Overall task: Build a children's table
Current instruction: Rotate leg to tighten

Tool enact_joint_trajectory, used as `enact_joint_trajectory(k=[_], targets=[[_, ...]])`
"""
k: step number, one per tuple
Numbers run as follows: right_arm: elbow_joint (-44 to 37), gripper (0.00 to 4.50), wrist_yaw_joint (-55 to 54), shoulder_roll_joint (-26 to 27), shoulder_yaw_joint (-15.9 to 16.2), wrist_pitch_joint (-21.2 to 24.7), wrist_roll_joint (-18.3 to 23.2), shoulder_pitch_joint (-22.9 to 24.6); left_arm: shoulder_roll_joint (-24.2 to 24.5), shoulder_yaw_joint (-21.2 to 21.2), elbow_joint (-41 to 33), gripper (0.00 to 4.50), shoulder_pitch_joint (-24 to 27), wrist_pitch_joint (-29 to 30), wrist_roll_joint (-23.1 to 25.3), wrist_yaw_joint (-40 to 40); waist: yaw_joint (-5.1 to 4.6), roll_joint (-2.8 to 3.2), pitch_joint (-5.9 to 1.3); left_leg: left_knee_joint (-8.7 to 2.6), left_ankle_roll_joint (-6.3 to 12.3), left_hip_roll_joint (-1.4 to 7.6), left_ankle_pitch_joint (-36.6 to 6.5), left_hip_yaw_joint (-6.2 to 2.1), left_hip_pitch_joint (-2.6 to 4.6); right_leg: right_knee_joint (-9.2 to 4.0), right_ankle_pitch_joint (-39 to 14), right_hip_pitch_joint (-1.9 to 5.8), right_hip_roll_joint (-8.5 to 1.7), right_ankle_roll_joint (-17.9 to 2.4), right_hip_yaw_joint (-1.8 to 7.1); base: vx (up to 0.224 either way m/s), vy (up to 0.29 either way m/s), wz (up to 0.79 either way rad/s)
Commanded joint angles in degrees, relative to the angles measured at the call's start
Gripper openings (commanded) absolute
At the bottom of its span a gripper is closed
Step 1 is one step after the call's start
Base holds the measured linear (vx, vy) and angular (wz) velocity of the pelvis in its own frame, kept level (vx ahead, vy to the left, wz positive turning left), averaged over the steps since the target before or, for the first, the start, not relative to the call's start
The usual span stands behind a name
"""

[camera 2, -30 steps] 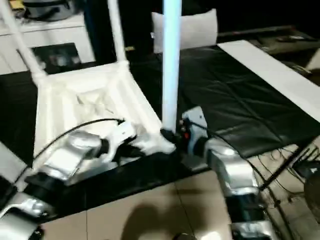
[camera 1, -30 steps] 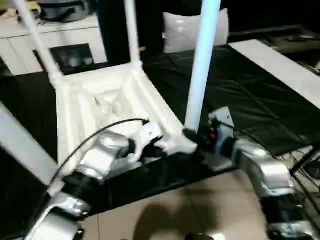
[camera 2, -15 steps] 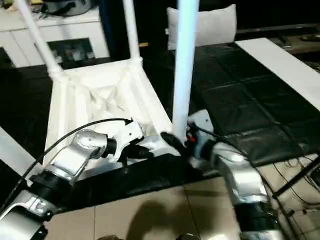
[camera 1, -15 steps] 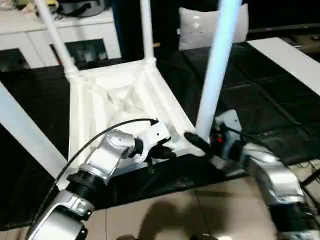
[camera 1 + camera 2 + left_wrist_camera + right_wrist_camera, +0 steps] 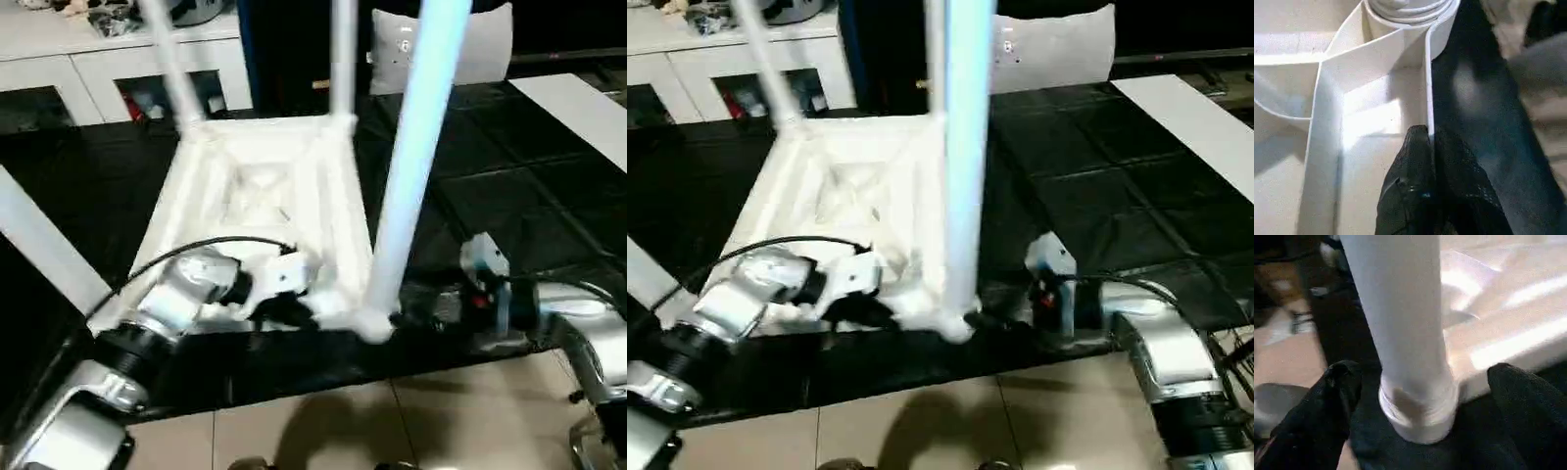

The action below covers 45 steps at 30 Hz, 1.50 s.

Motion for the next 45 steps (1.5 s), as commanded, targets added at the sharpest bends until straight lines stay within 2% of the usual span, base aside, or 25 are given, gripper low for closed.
enact_joint_trajectory(k=[1, 2, 3, 6, 8, 16, 21, 26, 27, 28, 31, 32, 33, 34, 35, 36, 37, 38, 40, 41, 42, 43, 44, 45], targets=[[-1.0, 4.08, 4.0, -0.8, 1.4, 0.6, 1.8, -1.1, 0.4, -4.6, -1.1, 0.0, -0.1, -2.1, 0.9, -5.5, 0.03, -1.35, -4.13, -4.01, 5.81, 3.02, -6.8, -0.05, -0.33, -4.09, -19.9, 3.24, -3.58, -10.9, 2.83, 0.0, 0.0, 0.0], [-0.8, 4.08, 5.6, -0.9, 2.3, 0.5, 1.9, -1.4, 0.8, -5.4, -1.2, 0.0, -0.3, -2.9, 1.0, -6.9, 0.23, -1.43, -4.19, -4.08, 5.66, 3.13, -7.1, -0.1, -0.29, -3.97, -19.7, 3.21, -3.6, -11.0, 2.81, 0.0, 0.0, 0.0], [-0.8, 3.79, 5.6, -0.9, 2.3, 0.5, 1.9, -1.4, 0.8, -5.4, -1.2, 0.0, -0.3, -2.9, 1.0, -6.9, 0.23, -1.43, -4.19, -4.08, 5.66, 3.13, -7.1, -0.1, -0.29, -3.97, -19.7, 3.21, -3.6, -11.0, 2.81, 0.0, 0.0, 0.0], [0.1, 3.68, 7.0, -0.2, 3.7, 0.7, 2.0, -2.2, 0.9, -6.1, -1.3, 0.0, -0.5, -3.9, 0.8, -8.1, 0.56, -1.57, -4.15, -4.31, 4.44, 3.2, -8.4, -0.05, -0.09, -4.09, -20.0, 3.13, -3.67, -11.1, 2.94, 0.0, 0.0, 0.0], [0.9, 3.43, 7.8, 0.4, 4.5, 0.9, 2.1, -3.0, 0.7, -6.1, -1.2, 0.0, -0.6, -4.1, 0.7, -8.5, 0.69, -1.68, -4.19, -4.36, 3.83, 3.17, -8.8, -0.04, -0.11, -4.08, -20.4, 3.23, -3.78, -11.0, 2.96, 0.0, 0.0, 0.0], [2.2, 2.65, 10.2, 0.7, 6.2, 3.0, 2.7, -4.0, 0.7, -6.0, -1.5, 0.0, -0.3, -3.9, 0.3, -9.1, 0.9, -1.97, -4.34, -4.26, 3.84, 3.12, -7.8, 0.0, -0.21, -3.89, -19.1, 3.37, -3.75, -11.2, 2.93, 0.0, 0.0, 0.0], [2.2, 2.23, 10.1, 1.1, 6.6, 3.0, 2.7, -3.9, 0.9, -5.5, -1.6, 0.0, 0.4, -3.4, 0.0, -9.2, 0.86, -1.91, -4.35, -4.25, 3.62, 3.11, -7.5, 0.02, -0.2, -3.93, -19.5, 3.3, -3.72, -10.9, 2.95, 0.0, 0.0, 0.0], [1.2, 2.12, 8.3, 1.7, 6.4, 4.1, 2.7, -3.0, 0.2, -4.5, -2.3, 0.0, 1.3, -1.0, -1.7, -8.9, 0.74, -1.85, -4.35, -4.22, 3.55, 3.03, -7.3, 0.08, -0.22, -3.96, -19.1, 3.35, -3.64, -11.0, 2.94, 0.0, 0.0, 0.0], [0.8, 2.1, 3.5, 3.2, 5.7, 5.2, 1.7, -2.4, -0.7, -3.4, -2.4, 0.0, 1.5, 1.5, -2.0, -6.6, 0.74, -1.42, -4.32, -4.25, 3.33, 3.08, -7.3, 0.03, -0.18, -3.88, -19.1, 3.33, -3.7, -11.1, 2.97, 0.0, 0.0, 0.0], [1.1, 2.09, 0.1, 4.5, 5.1, 5.6, 0.8, -2.3, -1.5, -2.5, -2.2, 0.0, 1.6, 2.8, -2.5, -5.2, 0.5, -1.61, -4.24, -4.33, 3.12, 3.04, -7.5, 0.07, -0.27, -4.04, -19.2, 3.29, -3.57, -10.9, 2.98, 0.0, 0.0, 0.0], [2.2, 2.09, -9.1, 8.1, 3.6, 5.7, -1.7, -2.7, -3.9, -0.4, -2.2, 0.0, 1.6, 6.3, -4.2, -1.8, 0.0, -1.83, -3.94, -4.51, 1.83, 2.61, -10.4, -0.06, -0.12, -4.73, -25.4, 3.26, -3.67, -8.9, 2.67, 0.0, 0.0, 0.0], [3.7, 2.08, -16.9, 10.9, 2.7, 6.3, -4.2, -3.7, -5.6, 0.9, -1.5, 0.0, 0.9, 8.3, -4.0, 1.9, -0.88, -1.43, -3.6, -4.6, 0.74, 2.31, -12.0, -0.14, -0.19, -5.41, -30.5, 3.07, -3.54, -6.9, 2.43, 0.0, 0.0, 0.0], [4.2, 2.05, -19.3, 11.7, 2.4, 6.6, -5.0, -4.0, -6.2, 1.4, -1.2, 0.0, 0.7, 9.0, -3.9, 3.2, -1.27, -1.53, -3.47, -4.61, 0.15, 2.11, -12.8, -0.24, -0.21, -5.67, -32.5, 3.07, -3.47, -6.0, 2.14, 0.0, 0.0, 0.0], [5.1, 2.04, -26.1, 14.2, 1.3, 7.9, -6.9, -5.0, -7.9, 2.6, -0.2, 0.0, 0.0, 10.8, -3.5, 7.2, -1.93, -1.59, -3.57, -4.55, -0.6, 1.84, -14.2, -0.53, -0.16, -6.18, -36.0, 3.19, -3.55, -3.9, 1.57, -0.053, 0.004, -0.1], [5.2, 2.03, -26.5, 14.4, 1.2, 8.0, -7.0, -5.0, -8.0, 2.6, -0.2, 0.0, -0.1, 10.9, -3.5, 7.5, -2.52, -1.56, -3.53, -4.48, -0.79, 1.72, -14.5, -0.53, -0.17, -6.37, -36.5, 3.11, -3.41, -3.4, 1.42, -0.053, 0.004, -0.1], [5.6, 2.0, -30.7, 16.1, 0.3, 9.2, -7.8, -5.6, -8.9, 3.0, 0.6, 0.0, -0.6, 11.5, -2.9, 9.8, -3.4, -1.61, -3.46, -4.45, -0.65, 1.55, -15.7, -0.8, -0.52, -6.84, -37.8, 3.4, -3.39, -2.2, 0.81, 0.0, 0.0, 0.0], [5.8, 2.0, -33.4, 17.1, -0.3, 10.1, -8.2, -5.8, -9.5, 3.3, 0.9, 0.0, -0.8, 12.0, -2.4, 11.2, -4.2, -1.36, -3.56, -4.46, -0.42, 1.54, -16.1, -0.93, -0.53, -7.15, -37.5, 3.37, -3.38, -1.8, 0.58, 0.0, 0.0, 0.0], [6.2, 2.0, -37.1, 18.8, -0.9, 10.8, -9.1, -6.2, -10.6, 3.9, 1.7, 0.0, -1.2, 12.6, -1.8, 14.0, -4.7, -0.91, -3.62, -4.5, -0.23, 1.72, -17.3, -1.14, -0.42, -7.4, -36.8, 3.27, -3.39, -1.8, 0.3, 0.0, 0.0, 0.0], [6.0, 2.0, -41.9, 21.8, -1.2, 9.6, -10.4, -6.0, -13.3, 5.6, 2.2, 0.0, -1.9, 14.4, -0.8, 19.6, -5.51, -0.92, -3.6, -4.45, 0.4, 1.79, -19.2, -1.18, 0.01, -7.71, -35.2, 3.1, -3.33, -2.7, -0.19, 0.0, 0.0, 0.0], [6.1, 2.0, -42.1, 22.1, -1.3, 9.2, -10.3, -6.0, -13.4, 5.6, 2.1, 0.0, -2.0, 14.5, -0.8, 19.7, -5.59, -1.06, -3.59, -4.4, 0.55, 1.83, -19.5, -1.05, 0.14, -7.83, -35.1, 2.99, -3.3, -2.8, -0.25, 0.0, 0.0, 0.0], [6.2, 2.33, -42.5, 22.8, -1.6, 8.2, -10.0, -5.9, -13.7, 5.6, 2.0, 0.0, -2.0, 14.6, -0.7, 20.1, -5.52, -1.15, -3.59, -4.18, 0.83, 1.63, -19.7, -0.87, 0.59, -8.18, -35.7, 2.61, -3.45, -2.8, -0.29, 0.0, 0.0, 0.0], [6.2, 2.53, -43.2, 23.9, -2.3, 7.6, -9.4, -5.9, -14.0, 5.6, 2.0, 0.0, -2.1, 14.7, -0.4, 20.4, -5.58, -1.22, -3.63, -4.21, 1.01, 1.61, -19.5, -0.9, 0.55, -8.08, -35.5, 2.71, -3.46, -2.9, -0.25, 0.0, 0.0, 0.0], [5.9, 2.53, -43.3, 24.8, -2.9, 7.3, -8.6, -5.7, -13.9, 5.2, 2.1, 0.0, -2.1, 14.5, 0.3, 20.5, -5.5, -0.99, -3.7, -4.5, 1.35, 1.8, -18.9, -1.05, 0.11, -7.73, -34.1, 3.01, -3.47, -3.1, -0.06, 0.0, 0.0, 0.0], [5.5, 2.72, -43.3, 25.2, -3.1, 7.3, -8.1, -5.6, -13.8, 4.8, 2.2, 0.0, -2.1, 14.2, 0.7, 20.4, -5.57, -0.98, -3.69, -4.74, 1.59, 2.05, -19.1, -1.11, -0.03, -7.58, -32.7, 3.02, -3.39, -3.4, 0.12, 0.0, 0.0, 0.0]])
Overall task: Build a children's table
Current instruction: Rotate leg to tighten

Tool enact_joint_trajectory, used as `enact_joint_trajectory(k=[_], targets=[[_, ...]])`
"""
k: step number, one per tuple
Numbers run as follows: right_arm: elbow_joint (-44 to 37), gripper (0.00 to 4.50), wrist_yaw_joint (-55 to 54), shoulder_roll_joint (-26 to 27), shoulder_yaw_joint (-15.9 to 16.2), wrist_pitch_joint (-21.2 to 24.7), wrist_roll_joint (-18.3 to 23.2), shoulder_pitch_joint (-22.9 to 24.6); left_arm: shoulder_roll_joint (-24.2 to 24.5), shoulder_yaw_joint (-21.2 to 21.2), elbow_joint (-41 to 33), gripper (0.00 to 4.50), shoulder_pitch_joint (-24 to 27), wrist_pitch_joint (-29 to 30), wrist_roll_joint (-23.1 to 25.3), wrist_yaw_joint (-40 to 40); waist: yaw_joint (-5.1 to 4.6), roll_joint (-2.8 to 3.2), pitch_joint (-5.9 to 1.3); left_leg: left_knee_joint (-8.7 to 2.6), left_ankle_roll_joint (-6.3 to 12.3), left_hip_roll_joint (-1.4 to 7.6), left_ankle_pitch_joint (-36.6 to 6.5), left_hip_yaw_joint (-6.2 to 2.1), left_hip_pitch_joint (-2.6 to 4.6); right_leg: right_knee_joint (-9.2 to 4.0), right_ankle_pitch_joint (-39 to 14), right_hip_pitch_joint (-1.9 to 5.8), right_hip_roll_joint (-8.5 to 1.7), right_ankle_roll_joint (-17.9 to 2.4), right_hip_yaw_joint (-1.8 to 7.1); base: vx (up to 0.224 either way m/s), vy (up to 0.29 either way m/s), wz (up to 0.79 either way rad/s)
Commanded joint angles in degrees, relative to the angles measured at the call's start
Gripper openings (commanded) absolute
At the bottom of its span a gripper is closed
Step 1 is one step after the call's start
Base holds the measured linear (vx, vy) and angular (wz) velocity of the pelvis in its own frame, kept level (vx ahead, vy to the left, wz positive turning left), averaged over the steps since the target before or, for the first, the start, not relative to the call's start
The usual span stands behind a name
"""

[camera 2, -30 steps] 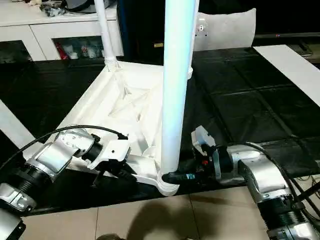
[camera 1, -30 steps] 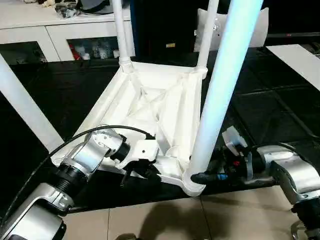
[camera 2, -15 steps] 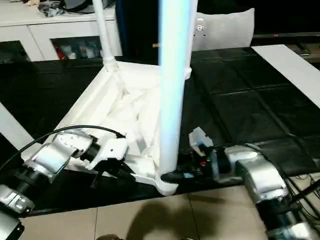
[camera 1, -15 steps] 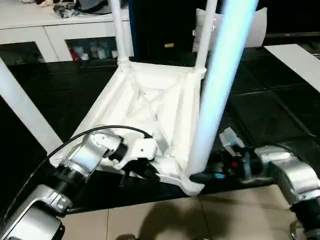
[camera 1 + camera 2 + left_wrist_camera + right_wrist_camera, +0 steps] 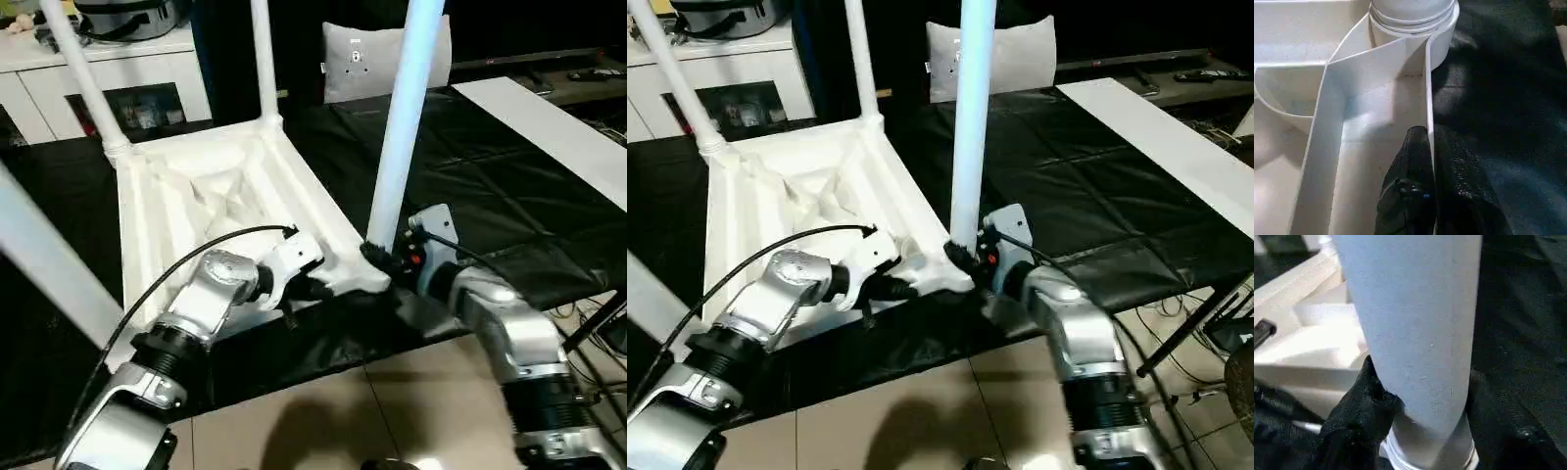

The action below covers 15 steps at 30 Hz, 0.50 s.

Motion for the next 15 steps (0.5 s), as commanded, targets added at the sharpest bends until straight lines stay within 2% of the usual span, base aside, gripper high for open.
enact_joint_trajectory(k=[1, 3, 4, 7, 8, 9, 10, 13, 15], targets=[[0.5, 2.72, 0.5, 1.5, 1.7, 0.4, 1.1, 0.4, -1.7, -2.6, -0.8, 0.0, -1.5, -1.6, -0.5, -1.9, 0.11, -0.32, -3.06, -4.78, 2.51, 1.73, -19.6, -0.71, -0.1, -5.69, -31.7, 2.61, -3.38, -4.0, 1.7, 0.0, 0.0, 0.0], [-0.8, 2.83, 2.1, 1.0, 2.2, -0.2, 1.7, 1.2, -1.0, -2.9, -0.7, 0.0, -1.3, -2.1, -0.4, -2.3, 0.4, -0.31, -3.22, -4.86, 2.69, 1.94, -18.9, -0.59, 0.13, -5.29, -29.1, 2.55, -3.5, -5.5, 2.2, 0.0, 0.0, 0.0], [-2.2, 3.03, 4.0, 0.0, 2.3, -1.1, 2.2, 2.2, -0.1, -2.9, -0.8, 0.0, -1.0, -2.6, -0.5, -2.8, 0.67, -0.3, -3.31, -4.98, 2.91, 2.09, -17.4, -0.51, -0.15, -4.85, -26.2, 2.79, -3.53, -6.6, 2.54, 0.0, 0.0, 0.0], [-3.7, 3.24, 6.6, -1.8, 1.8, -1.8, 3.4, 3.6, 1.1, -3.1, -1.0, 0.0, -0.7, -3.2, -0.3, -3.7, 1.17, -0.45, -3.54, -4.94, 3.77, 2.23, -14.4, -0.21, -0.4, -4.0, -21.6, 3.12, -3.53, -8.6, 3.01, 0.0, 0.0, 0.0], [-4.2, 3.33, 7.7, -2.7, 1.5, -2.0, 3.8, 4.1, 1.5, -3.1, -1.2, 0.0, -0.5, -3.3, -0.2, -4.2, 1.51, -0.49, -3.65, -4.81, 4.2, 2.2, -12.6, -0.09, -0.52, -3.93, -21.1, 3.29, -3.62, -8.9, 3.09, 0.0, 0.0, 0.0], [-4.5, 3.33, 8.6, -3.4, 1.4, -2.1, 4.1, 4.4, 1.8, -3.2, -1.2, 0.0, -0.4, -3.5, -0.1, -4.5, 1.51, -0.49, -3.65, -4.81, 4.2, 2.2, -12.6, -0.09, -0.52, -3.93, -21.1, 3.29, -3.62, -8.9, 3.09, 0.0, 0.0, 0.0], [-5.0, 3.44, 10.1, -4.3, 1.3, -2.2, 4.5, 4.8, 2.3, -3.3, -1.2, 0.0, -0.3, -4.0, 0.0, -5.2, 2.17, -0.51, -3.82, -4.59, 4.81, 2.21, -9.9, 0.08, -0.54, -3.66, -19.5, 3.32, -3.67, -9.4, 3.24, 0.0, 0.0, 0.0], [-6.9, 3.69, 16.5, -8.6, 1.4, -1.6, 6.1, 5.9, 3.9, -4.6, -1.3, 0.0, -0.2, -6.0, 0.2, -8.5, 2.98, -0.51, -4.03, -4.39, 5.46, 2.27, -6.8, 0.2, -0.65, -3.13, -16.4, 3.51, -3.56, -10.1, 3.31, 0.0, 0.0, 0.0], [-7.5, 3.87, 21.8, -12.5, 2.1, -1.7, 6.7, 6.4, 5.2, -5.8, -1.1, 0.0, -0.2, -8.2, 0.4, -11.3, 3.38, -0.43, -3.98, -4.37, 5.88, 2.35, -7.1, 0.25, -0.59, -3.1, -15.7, 3.49, -3.5, -10.6, 3.27, 0.0, 0.0, 0.0]])
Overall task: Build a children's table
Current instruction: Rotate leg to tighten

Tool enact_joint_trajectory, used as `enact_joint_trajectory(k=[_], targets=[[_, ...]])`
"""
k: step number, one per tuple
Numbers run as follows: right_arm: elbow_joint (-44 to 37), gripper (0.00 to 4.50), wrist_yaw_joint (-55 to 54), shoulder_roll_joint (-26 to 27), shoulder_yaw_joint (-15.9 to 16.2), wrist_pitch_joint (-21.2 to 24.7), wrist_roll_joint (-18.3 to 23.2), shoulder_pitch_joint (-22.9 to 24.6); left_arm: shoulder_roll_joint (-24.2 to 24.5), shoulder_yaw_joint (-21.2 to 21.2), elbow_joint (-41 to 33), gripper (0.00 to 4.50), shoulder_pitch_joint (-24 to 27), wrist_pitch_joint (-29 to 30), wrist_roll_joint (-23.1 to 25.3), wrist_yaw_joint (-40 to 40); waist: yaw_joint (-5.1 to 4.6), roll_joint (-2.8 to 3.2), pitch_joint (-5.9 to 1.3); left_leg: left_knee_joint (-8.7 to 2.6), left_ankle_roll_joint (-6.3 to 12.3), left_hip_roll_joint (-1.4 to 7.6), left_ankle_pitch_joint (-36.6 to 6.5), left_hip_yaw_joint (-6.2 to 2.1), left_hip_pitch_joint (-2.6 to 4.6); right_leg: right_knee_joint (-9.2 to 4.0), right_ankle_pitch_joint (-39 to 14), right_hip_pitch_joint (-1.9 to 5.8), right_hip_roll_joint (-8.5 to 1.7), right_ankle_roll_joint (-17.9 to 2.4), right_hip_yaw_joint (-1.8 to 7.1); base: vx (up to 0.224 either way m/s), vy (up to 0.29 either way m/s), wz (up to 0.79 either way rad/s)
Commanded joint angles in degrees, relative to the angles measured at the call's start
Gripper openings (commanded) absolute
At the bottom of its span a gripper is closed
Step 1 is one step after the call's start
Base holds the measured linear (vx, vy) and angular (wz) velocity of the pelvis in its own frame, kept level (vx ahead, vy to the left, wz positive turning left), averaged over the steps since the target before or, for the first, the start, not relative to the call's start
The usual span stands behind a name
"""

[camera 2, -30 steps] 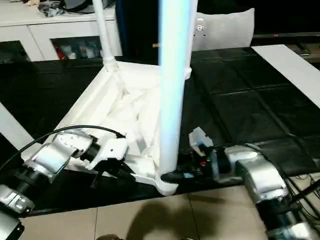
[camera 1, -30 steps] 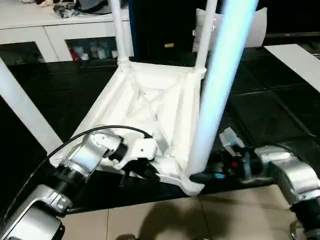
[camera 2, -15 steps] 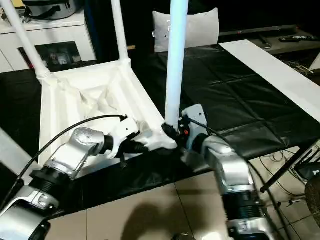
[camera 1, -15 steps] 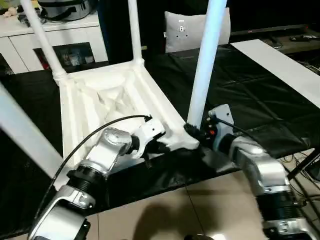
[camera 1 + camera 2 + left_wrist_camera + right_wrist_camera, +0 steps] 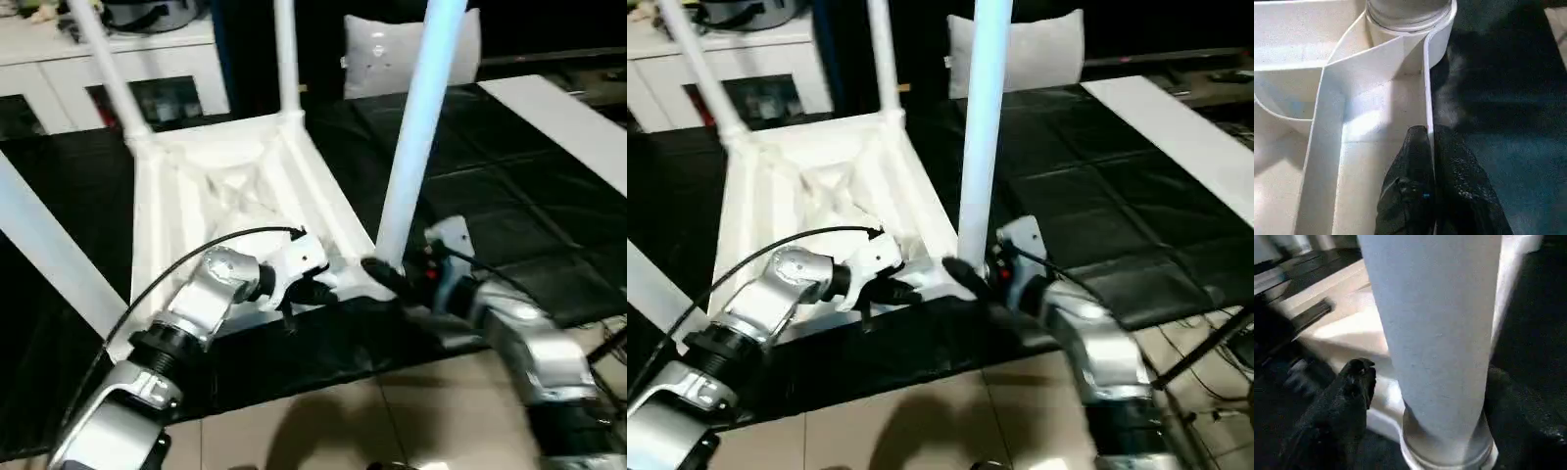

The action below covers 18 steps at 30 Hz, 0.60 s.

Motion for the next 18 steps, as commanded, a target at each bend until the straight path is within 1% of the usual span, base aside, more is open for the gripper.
enact_joint_trajectory(k=[1, 2, 3, 4, 5, 6, 7, 8, 10, 11, 12, 14, 15, 16, 17, 18], targets=[[-1.7, 3.91, 5.7, -2.5, 1.4, 0.2, 1.3, 0.3, 1.4, -3.3, 0.0, 0.0, -0.1, -3.1, 0.6, -4.6, 0.34, -0.57, -3.88, -3.71, 5.62, 2.35, -7.3, 0.08, -0.42, -3.48, -16.3, 3.7, -3.58, -10.4, 3.12, 0.0, 0.0, 0.0], [-1.8, 4.0, 7.3, -3.6, 1.7, 0.2, 1.4, 0.3, 1.9, -3.8, -0.3, 0.0, 0.1, -3.9, 0.5, -6.1, 0.45, -0.52, -3.88, -3.75, 5.47, 2.42, -7.7, 0.07, -0.37, -3.44, -16.4, 3.64, -3.62, -10.5, 3.11, 0.0, 0.0, 0.0], [-1.8, 4.12, 10.8, -6.2, 2.5, 0.1, 1.4, 0.3, 3.0, -4.9, -1.1, 0.0, 0.4, -5.2, 0.2, -9.2, 0.57, -0.55, -3.86, -3.75, 5.52, 2.37, -8.1, 0.02, -0.38, -3.51, -16.9, 3.69, -3.6, -10.5, 3.01, 0.0, 0.0, 0.0], [-1.8, 4.12, 10.8, -6.2, 2.5, 0.1, 1.4, 0.3, 3.0, -4.9, -1.1, 0.0, 0.4, -5.2, 0.2, -9.2, 0.66, -0.58, -3.83, -3.81, 5.36, 2.47, -8.5, -0.02, -0.37, -3.51, -17.2, 3.78, -3.6, -10.4, 3.02, 0.0, 0.0, 0.0], [-1.9, 4.23, 13.6, -8.3, 3.5, -0.6, 1.3, 0.3, 4.0, -6.0, -1.5, 0.0, 0.4, -6.0, 0.6, -11.2, 0.67, -0.56, -3.75, -3.84, 5.17, 2.49, -8.9, 0.1, -0.32, -3.53, -17.8, 3.63, -3.64, -10.4, 3.13, 0.0, 0.0, 0.0], [-1.9, 4.23, 13.6, -8.3, 3.5, -0.6, 1.3, 0.3, 4.0, -6.0, -1.5, 0.0, 0.4, -6.0, 0.6, -11.2, 0.83, -0.5, -3.78, -3.84, 5.03, 2.5, -9.2, 0.1, -0.22, -3.59, -18.3, 3.59, -3.64, -10.4, 3.07, 0.0, 0.0, 0.0], [-2.4, 4.23, 19.0, -11.0, 5.1, -1.5, 1.8, 0.4, 5.6, -7.9, -1.8, 0.0, 0.4, -8.6, 1.5, -14.5, 1.0, -0.58, -3.67, -3.9, 4.8, 2.61, -9.7, 0.15, -0.16, -3.68, -19.0, 3.51, -3.64, -10.3, 3.13, 0.0, 0.0, 0.0], [-2.8, 4.23, 22.1, -12.2, 5.6, -1.1, 2.7, 0.4, 6.4, -8.8, -2.1, 0.0, 0.4, -9.7, 1.6, -16.3, 1.56, -0.58, -3.68, -3.91, 4.85, 2.71, -10.5, 0.21, -0.05, -3.78, -20.1, 3.53, -3.72, -9.9, 3.2, 0.0, 0.0, 0.0], [-3.1, 4.23, 24.7, -13.1, 6.1, -0.9, 3.5, 0.5, 7.0, -9.5, -2.4, 0.0, 0.4, -10.8, 1.7, -18.0, 1.89, -0.57, -3.7, -3.91, 4.91, 2.79, -10.6, 0.23, 0.05, -3.77, -20.2, 3.5, -3.71, -10.0, 3.21, 0.0, 0.0, 0.0], [-3.1, 4.08, 25.4, -13.4, 6.2, -1.1, 3.6, 0.4, 7.2, -9.7, -2.5, 0.0, 0.4, -11.1, 1.6, -18.6, 2.16, -0.84, -3.68, -3.92, 4.91, 2.84, -9.9, 0.24, -0.11, -3.53, -19.9, 3.51, -3.79, -10.1, 3.25, 0.0, 0.0, 0.0], [-3.0, 3.9, 26.2, -13.6, 6.5, -1.5, 3.6, 0.4, 7.4, -10.0, -2.6, 0.0, 0.4, -11.6, 1.5, -19.4, 2.29, -0.76, -3.69, -3.92, 4.8, 2.86, -9.9, 0.22, -0.03, -3.62, -20.2, 3.43, -3.84, -10.1, 3.21, 0.0, 0.0, 0.0], [-2.1, 3.78, 28.1, -14.5, 8.0, -2.2, 2.9, -0.3, 8.1, -11.0, -3.1, 0.0, 0.1, -12.9, 1.3, -21.9, 2.49, -1.21, -3.77, -3.91, 4.62, 2.89, -9.2, 0.28, 0.01, -3.53, -20.2, 3.43, -3.85, -10.1, 3.25, 0.0, 0.0, 0.0], [-1.9, 3.65, 29.0, -14.6, 8.5, -2.1, 3.1, -0.4, 8.4, -11.3, -3.2, 0.0, 0.0, -13.3, 1.4, -22.6, 2.67, -1.05, -3.79, -3.9, 4.54, 2.91, -9.0, 0.29, 0.03, -3.44, -20.1, 3.38, -3.81, -10.1, 3.27, 0.0, 0.0, 0.0], [-1.9, 3.53, 29.4, -14.6, 8.6, -1.9, 3.3, -0.5, 8.5, -11.5, -3.2, 0.0, -0.1, -13.5, 1.5, -22.8, 2.73, -1.17, -3.83, -3.85, 4.59, 2.88, -8.8, 0.33, -0.02, -3.41, -19.9, 3.41, -3.84, -10.2, 3.3, 0.0, 0.0, 0.0], [-2.1, 3.46, 30.0, -14.6, 8.8, -1.7, 3.8, -0.5, 8.6, -11.7, -3.2, 0.0, -0.1, -13.9, 1.7, -23.0, 2.97, -1.16, -3.82, -3.86, 4.51, 2.94, -8.8, 0.37, 0.05, -3.36, -20.0, 3.33, -3.87, -10.2, 3.34, 0.0, 0.0, 0.0], [-2.3, 3.46, 31.0, -14.7, 9.2, -1.3, 4.5, -0.5, 8.7, -12.0, -3.2, 0.0, -0.2, -14.3, 1.7, -23.5, 3.05, -1.17, -3.83, -3.84, 4.5, 2.91, -8.9, 0.36, 0.06, -3.39, -20.1, 3.33, -3.86, -10.2, 3.32, 0.0, 0.0, 0.0]])
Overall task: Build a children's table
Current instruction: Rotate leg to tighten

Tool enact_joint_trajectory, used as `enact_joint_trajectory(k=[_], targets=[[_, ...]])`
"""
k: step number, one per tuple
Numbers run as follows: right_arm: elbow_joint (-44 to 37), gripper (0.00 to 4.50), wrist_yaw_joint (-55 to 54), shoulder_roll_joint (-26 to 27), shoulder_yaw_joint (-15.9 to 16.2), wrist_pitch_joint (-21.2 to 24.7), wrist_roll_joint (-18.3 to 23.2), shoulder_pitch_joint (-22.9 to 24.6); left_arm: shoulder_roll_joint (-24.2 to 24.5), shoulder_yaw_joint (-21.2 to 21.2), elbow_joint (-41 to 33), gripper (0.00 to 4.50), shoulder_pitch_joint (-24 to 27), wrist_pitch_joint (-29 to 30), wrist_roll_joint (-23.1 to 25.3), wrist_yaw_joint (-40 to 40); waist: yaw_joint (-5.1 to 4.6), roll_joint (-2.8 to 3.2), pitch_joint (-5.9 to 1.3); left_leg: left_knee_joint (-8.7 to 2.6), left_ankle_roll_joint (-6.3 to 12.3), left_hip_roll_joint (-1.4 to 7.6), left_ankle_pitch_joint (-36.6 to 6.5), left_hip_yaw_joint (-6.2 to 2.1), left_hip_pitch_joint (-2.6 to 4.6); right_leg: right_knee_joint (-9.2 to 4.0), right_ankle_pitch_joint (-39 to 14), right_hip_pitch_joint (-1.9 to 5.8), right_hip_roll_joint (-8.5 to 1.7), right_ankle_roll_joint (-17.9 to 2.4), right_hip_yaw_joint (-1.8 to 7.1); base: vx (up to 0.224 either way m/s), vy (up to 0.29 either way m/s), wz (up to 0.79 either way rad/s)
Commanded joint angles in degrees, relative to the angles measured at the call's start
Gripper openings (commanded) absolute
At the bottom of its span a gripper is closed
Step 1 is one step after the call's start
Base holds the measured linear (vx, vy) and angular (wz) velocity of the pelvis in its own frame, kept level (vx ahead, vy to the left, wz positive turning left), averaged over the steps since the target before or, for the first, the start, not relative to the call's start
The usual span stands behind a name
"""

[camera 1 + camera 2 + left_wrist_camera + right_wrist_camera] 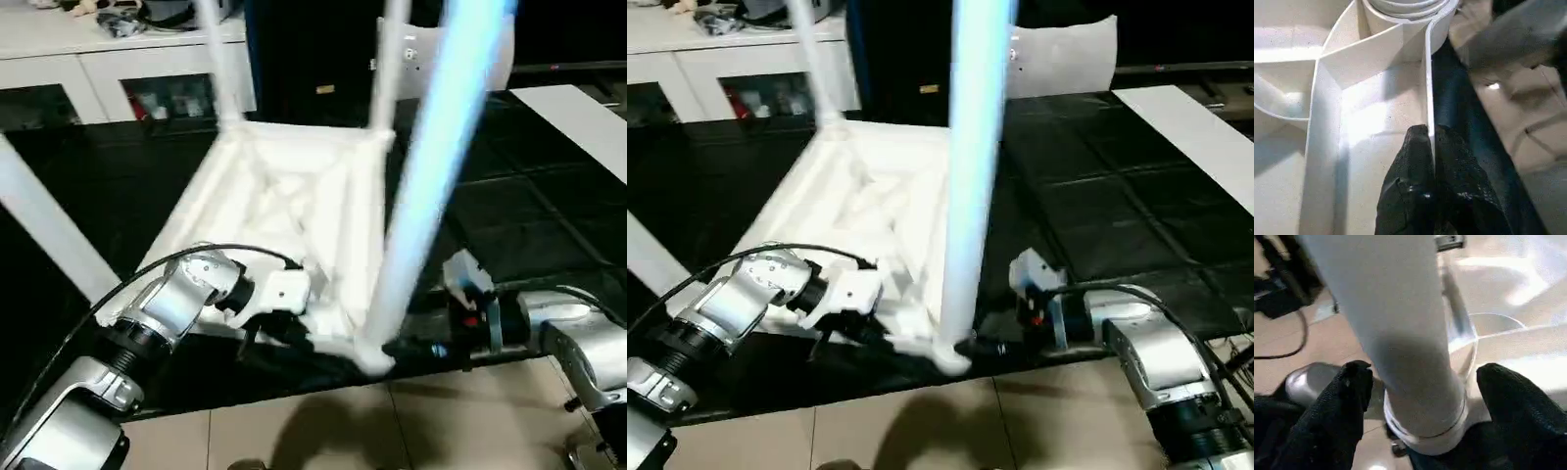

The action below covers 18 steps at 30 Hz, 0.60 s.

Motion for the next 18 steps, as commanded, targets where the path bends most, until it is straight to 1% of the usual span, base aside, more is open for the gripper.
enact_joint_trajectory(k=[1, 4, 6, 7, 8, 9, 10, 11, 12, 13, 17, 18], targets=[[-1.0, 3.33, 1.8, -0.6, 0.8, 0.2, 1.3, -0.6, -0.1, -4.4, -0.7, 0.0, -0.1, -1.3, 1.4, -3.6, -0.26, -0.99, -3.78, -3.96, 4.51, 2.89, -9.1, 0.1, -0.03, -3.54, -20.3, 3.19, -3.74, -10.2, 3.18, 0.0, 0.0, 0.0], [-1.6, 3.04, 3.4, -0.7, 1.6, 1.1, 2.1, -0.3, -0.1, -4.5, -0.8, 0.0, 0.0, -1.5, 1.3, -4.0, -0.26, -1.09, -3.74, -3.98, 4.27, 2.8, -9.3, 0.07, -0.23, -3.56, -21.1, 3.31, -3.73, -9.7, 3.14, 0.0, 0.0, 0.0], [-1.4, 2.89, 3.8, -0.5, 1.7, 1.1, 2.1, -0.3, -0.1, -4.5, -0.9, 0.0, 0.2, -1.7, 1.3, -4.2, -0.28, -1.1, -3.7, -3.98, 4.0, 2.74, -9.3, 0.07, -0.22, -3.72, -22.3, 3.24, -3.73, -9.2, 3.13, 0.0, 0.0, 0.0], [-1.1, 2.72, 3.9, -0.4, 1.9, 1.0, 2.1, -0.4, -0.1, -4.5, -1.0, 0.0, 0.2, -1.8, 1.3, -4.3, -0.25, -1.13, -3.76, -3.95, 3.85, 2.7, -9.2, 0.07, -0.17, -3.76, -22.7, 3.25, -3.75, -8.9, 3.11, 0.0, 0.0, 0.0], [-1.0, 2.72, 4.0, -0.3, 2.0, 1.0, 2.1, -0.5, -0.1, -4.5, -1.0, 0.0, 0.3, -1.8, 1.3, -4.5, -0.26, -1.19, -3.74, -3.96, 3.85, 2.69, -9.1, 0.06, -0.22, -3.76, -22.8, 3.25, -3.73, -8.8, 3.11, 0.0, 0.0, 0.0], [-0.7, 2.61, 4.0, -0.1, 2.1, 1.0, 2.1, -0.7, -0.2, -4.5, -1.1, 0.0, 0.4, -1.7, 1.1, -4.6, -0.25, -1.21, -3.76, -3.96, 3.84, 2.68, -9.0, 0.07, -0.19, -3.77, -22.9, 3.22, -3.69, -8.6, 3.1, 0.0, 0.0, 0.0], [-0.6, 2.55, 4.0, 0.0, 2.3, 1.0, 2.1, -0.7, -0.2, -4.5, -1.2, 0.0, 0.5, -1.7, 1.1, -4.7, -0.25, -1.23, -3.76, -3.95, 3.84, 2.67, -9.0, 0.07, -0.19, -3.76, -23.0, 3.21, -3.69, -8.6, 3.09, 0.0, 0.0, 0.0], [-0.4, 2.51, 3.9, 0.2, 2.4, 1.0, 2.2, -0.9, -0.2, -4.5, -1.2, 0.0, 0.5, -1.5, 0.9, -4.8, -0.26, -1.44, -3.83, -3.94, 3.96, 2.68, -8.4, 0.07, -0.25, -3.7, -22.6, 3.26, -3.69, -8.6, 3.09, 0.0, 0.0, 0.0], [-0.3, 2.29, 3.9, 0.4, 2.4, 1.1, 2.2, -0.9, -0.2, -4.5, -1.2, 0.0, 0.6, -1.4, 0.8, -4.8, -0.19, -1.32, -3.85, -3.91, 3.99, 2.69, -8.3, 0.06, -0.24, -3.6, -22.2, 3.23, -3.69, -8.7, 3.09, 0.0, 0.0, 0.0], [-0.3, 2.19, 3.7, 0.6, 2.4, 1.3, 2.4, -1.0, -0.2, -4.4, -1.3, 0.0, 0.6, -1.2, 0.7, -4.8, -0.22, -1.4, -3.85, -3.9, 4.1, 2.69, -8.1, 0.1, -0.27, -3.6, -21.9, 3.21, -3.65, -8.8, 3.1, 0.0, 0.0, 0.0], [-1.7, 2.06, 1.7, 2.6, 1.7, 3.2, 4.3, -0.4, -1.1, -3.0, -0.9, 0.0, 0.7, 1.3, -0.3, -2.9, -0.31, -1.31, -3.72, -3.95, 3.89, 2.64, -8.6, 0.11, -0.27, -3.71, -22.9, 3.2, -3.67, -8.7, 3.06, 0.0, 0.0, 0.0], [-2.5, 2.06, 0.7, 3.1, 1.4, 4.1, 4.8, -0.1, -1.4, -2.6, -1.1, 0.0, 0.8, 2.2, -0.7, -2.5, -0.41, -1.42, -3.6, -3.99, 3.72, 2.56, -9.3, 0.15, -0.22, -3.94, -24.4, 3.13, -3.65, -8.3, 3.03, 0.0, 0.0, 0.0]])
